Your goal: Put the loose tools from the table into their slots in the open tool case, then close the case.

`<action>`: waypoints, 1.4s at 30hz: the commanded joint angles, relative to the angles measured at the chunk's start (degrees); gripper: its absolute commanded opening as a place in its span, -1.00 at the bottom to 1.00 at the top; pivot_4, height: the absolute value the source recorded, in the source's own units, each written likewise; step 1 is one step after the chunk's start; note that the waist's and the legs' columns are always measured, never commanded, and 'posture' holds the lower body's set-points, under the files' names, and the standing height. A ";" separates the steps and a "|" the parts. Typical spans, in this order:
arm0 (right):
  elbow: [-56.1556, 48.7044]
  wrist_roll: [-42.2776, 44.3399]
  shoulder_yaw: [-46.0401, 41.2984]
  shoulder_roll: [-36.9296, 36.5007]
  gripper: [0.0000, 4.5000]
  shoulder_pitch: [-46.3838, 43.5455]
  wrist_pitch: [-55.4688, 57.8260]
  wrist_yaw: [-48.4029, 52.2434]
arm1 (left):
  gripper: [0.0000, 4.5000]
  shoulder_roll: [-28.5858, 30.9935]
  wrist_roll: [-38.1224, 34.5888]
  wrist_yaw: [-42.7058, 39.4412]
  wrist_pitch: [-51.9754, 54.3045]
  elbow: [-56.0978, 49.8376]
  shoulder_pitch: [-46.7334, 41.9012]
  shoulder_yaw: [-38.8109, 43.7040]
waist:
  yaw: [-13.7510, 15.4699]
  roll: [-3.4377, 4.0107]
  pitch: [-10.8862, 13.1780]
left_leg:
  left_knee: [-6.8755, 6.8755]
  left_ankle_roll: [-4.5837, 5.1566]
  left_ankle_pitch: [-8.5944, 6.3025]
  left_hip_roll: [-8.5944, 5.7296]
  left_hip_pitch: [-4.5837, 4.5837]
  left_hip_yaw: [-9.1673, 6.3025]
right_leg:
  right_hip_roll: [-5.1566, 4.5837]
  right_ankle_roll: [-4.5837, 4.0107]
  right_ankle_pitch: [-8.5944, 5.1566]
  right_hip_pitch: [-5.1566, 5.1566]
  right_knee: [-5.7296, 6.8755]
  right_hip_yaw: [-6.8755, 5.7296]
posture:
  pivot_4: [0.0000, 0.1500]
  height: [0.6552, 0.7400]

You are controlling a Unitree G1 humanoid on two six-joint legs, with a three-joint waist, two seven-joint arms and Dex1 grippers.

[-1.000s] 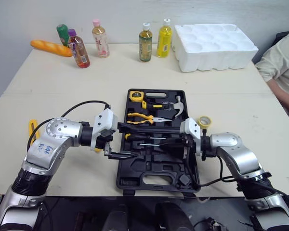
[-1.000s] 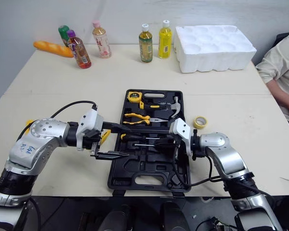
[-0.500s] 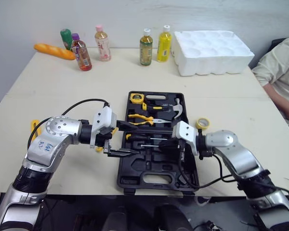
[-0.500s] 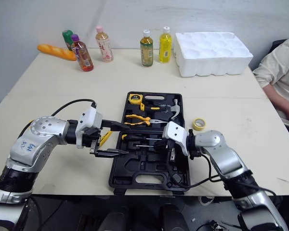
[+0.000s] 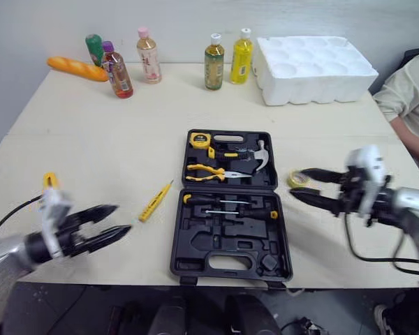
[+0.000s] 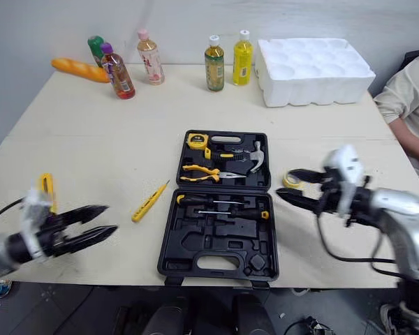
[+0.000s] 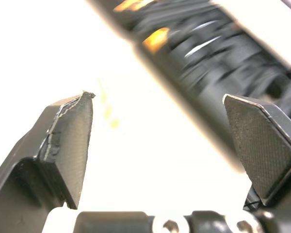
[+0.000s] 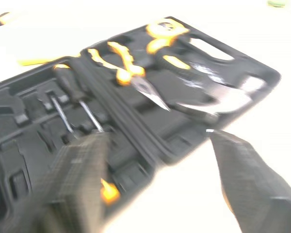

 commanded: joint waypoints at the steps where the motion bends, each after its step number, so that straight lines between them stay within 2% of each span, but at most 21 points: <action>1: 7.09 -2.61 -6.46 -4.31 0.96 2.80 -3.84 1.33 | 1.00 -0.47 0.62 1.66 -2.80 5.35 5.48 11.68 | 0.03 -0.01 0.00 | -0.01 0.01 -0.01 0.00 0.06 0.00 | 0.00 -0.01 0.01 0.03 0.01 0.00 | 1.00 1.00; 6: 18.09 -6.96 -10.40 -8.52 0.96 6.37 -10.67 2.51 | 1.00 1.68 6.48 5.21 -10.35 14.77 7.72 17.22 | 0.18 0.01 0.01 | -0.10 0.02 -0.02 0.00 0.16 0.04 | -0.06 -0.09 0.00 0.06 -0.02 0.02 | 1.00 1.00; 10: 25.66 -10.07 -11.68 -10.10 0.96 7.21 -15.98 2.09 | 1.00 4.31 10.54 6.72 -16.14 22.91 6.05 16.37 | -0.02 0.06 0.03 | -0.25 0.00 -0.02 0.00 0.11 0.07 | -0.07 -0.15 -0.03 -0.07 0.00 0.04 | 1.00 1.00; 18: 28.67 -10.01 -11.59 -10.00 0.96 6.50 -19.32 2.83 | 1.00 4.85 10.62 5.72 -17.48 24.16 3.94 12.69 | -0.73 0.08 0.04 | -0.40 -0.03 -0.02 0.00 0.15 0.20 | -0.09 -0.15 -0.03 -0.14 0.04 0.12 | 1.00 1.00; 21: 24.31 -8.26 -11.59 -9.35 0.96 7.13 -17.55 3.11 | 1.00 4.30 8.63 5.10 -15.03 19.61 4.24 12.12 | -0.73 0.09 0.04 | -0.40 -0.04 -0.01 0.00 0.17 0.22 | -0.09 -0.15 -0.03 -0.14 0.08 0.15 | 1.00 1.00; 23: 19.26 -5.78 -11.58 -8.75 0.96 7.57 -14.64 3.17 | 1.00 3.33 6.62 4.73 -12.26 12.68 5.52 10.73 | -0.61 0.10 0.04 | -0.40 -0.04 -0.01 0.00 0.17 0.21 | -0.09 -0.15 -0.03 -0.15 0.09 0.14 | 1.00 1.00; 25: 10.18 -0.48 -10.89 -7.85 0.96 7.41 -9.05 2.65 | 1.00 1.96 4.91 5.50 -9.58 1.42 7.36 6.18 | -0.47 0.10 0.04 | -0.40 -0.04 -0.01 0.00 0.16 0.21 | -0.09 -0.15 -0.03 -0.13 0.08 0.15 | 1.00 1.00; 29: -3.75 8.29 -8.18 -6.72 0.96 5.42 -0.31 0.43 | 1.00 -0.55 2.07 12.00 -3.41 -11.98 5.01 -2.04 | -0.34 0.12 0.05 | -0.39 -0.06 -0.01 0.00 0.12 0.19 | -0.09 -0.13 -0.02 -0.13 0.08 0.14 | 1.00 1.00; 33: -12.76 16.22 -3.85 -6.00 0.96 0.64 5.61 -2.39 | 1.00 -2.07 2.89 20.51 3.86 -15.20 -0.18 -8.97 | -0.31 0.12 0.05 | -0.37 -0.08 0.01 0.00 0.10 0.13 | -0.02 -0.12 -0.02 -0.13 0.09 0.08 | 1.00 1.00; 36: -18.15 19.15 1.69 -6.07 0.96 -3.95 7.18 -2.65 | 1.00 -5.29 5.06 31.78 13.38 -15.02 -6.74 -15.49 | -0.33 0.12 0.05 | -0.27 -0.08 0.01 0.00 0.10 0.14 | 0.02 -0.08 0.00 -0.12 0.14 0.10 | 1.00 1.00; 42: -20.38 20.18 9.99 -4.24 0.96 -12.32 7.78 -3.38 | 1.00 -5.80 6.90 36.20 18.79 -15.18 -15.70 -23.38 | -0.17 0.05 0.06 | -0.04 -0.07 0.00 0.00 0.03 0.12 | 0.04 -0.04 0.02 -0.13 0.22 0.09 | 1.00 1.00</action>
